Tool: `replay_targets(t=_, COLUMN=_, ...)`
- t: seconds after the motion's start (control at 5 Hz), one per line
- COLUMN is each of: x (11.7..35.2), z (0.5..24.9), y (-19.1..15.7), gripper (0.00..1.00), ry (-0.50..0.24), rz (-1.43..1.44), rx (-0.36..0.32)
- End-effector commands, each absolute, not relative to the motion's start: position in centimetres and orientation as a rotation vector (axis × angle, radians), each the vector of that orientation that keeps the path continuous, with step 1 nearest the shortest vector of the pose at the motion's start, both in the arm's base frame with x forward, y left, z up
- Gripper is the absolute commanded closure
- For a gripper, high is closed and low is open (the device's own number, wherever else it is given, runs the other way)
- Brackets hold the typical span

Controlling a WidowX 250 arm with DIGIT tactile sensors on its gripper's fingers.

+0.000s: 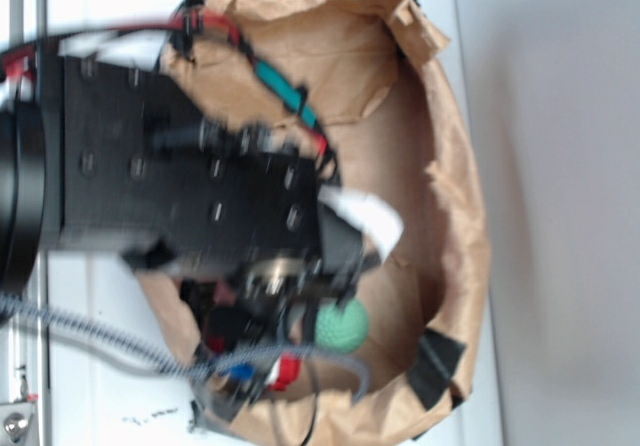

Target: Grab the red paper.

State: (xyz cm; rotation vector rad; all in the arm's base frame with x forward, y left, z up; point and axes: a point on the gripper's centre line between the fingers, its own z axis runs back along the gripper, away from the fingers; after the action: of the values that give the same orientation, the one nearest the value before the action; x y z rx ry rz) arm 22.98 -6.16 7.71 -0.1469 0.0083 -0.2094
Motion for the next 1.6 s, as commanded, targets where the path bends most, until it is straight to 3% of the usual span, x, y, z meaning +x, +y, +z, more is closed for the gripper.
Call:
replay_targets(t=0.0, x=22.3, z=8.3, y=-8.5, gripper=0.0, ry=0.033, rz=-0.218, rx=-0.268)
replay_targets(t=0.2, x=23.1, z=7.4, y=-8.3, gripper=0.0, ry=0.082, rz=-0.205, rx=-0.357)
replay_targets(t=0.6, x=23.6, z=4.9, y=-7.8, gripper=0.0, ry=0.1, rz=-0.199, rx=-0.341)
replay_targets(t=0.8, x=23.6, z=4.6, y=-7.7, gripper=0.08, ry=0.097, rz=-0.161, rx=-0.318)
replay_targets(t=1.0, x=23.6, z=5.0, y=-7.6, gripper=1.0, ry=0.06, rz=-0.106, rx=-0.285)
replay_targets(t=1.4, x=23.6, z=5.1, y=-7.7, gripper=1.0, ry=0.032, rz=-0.071, rx=-0.267)
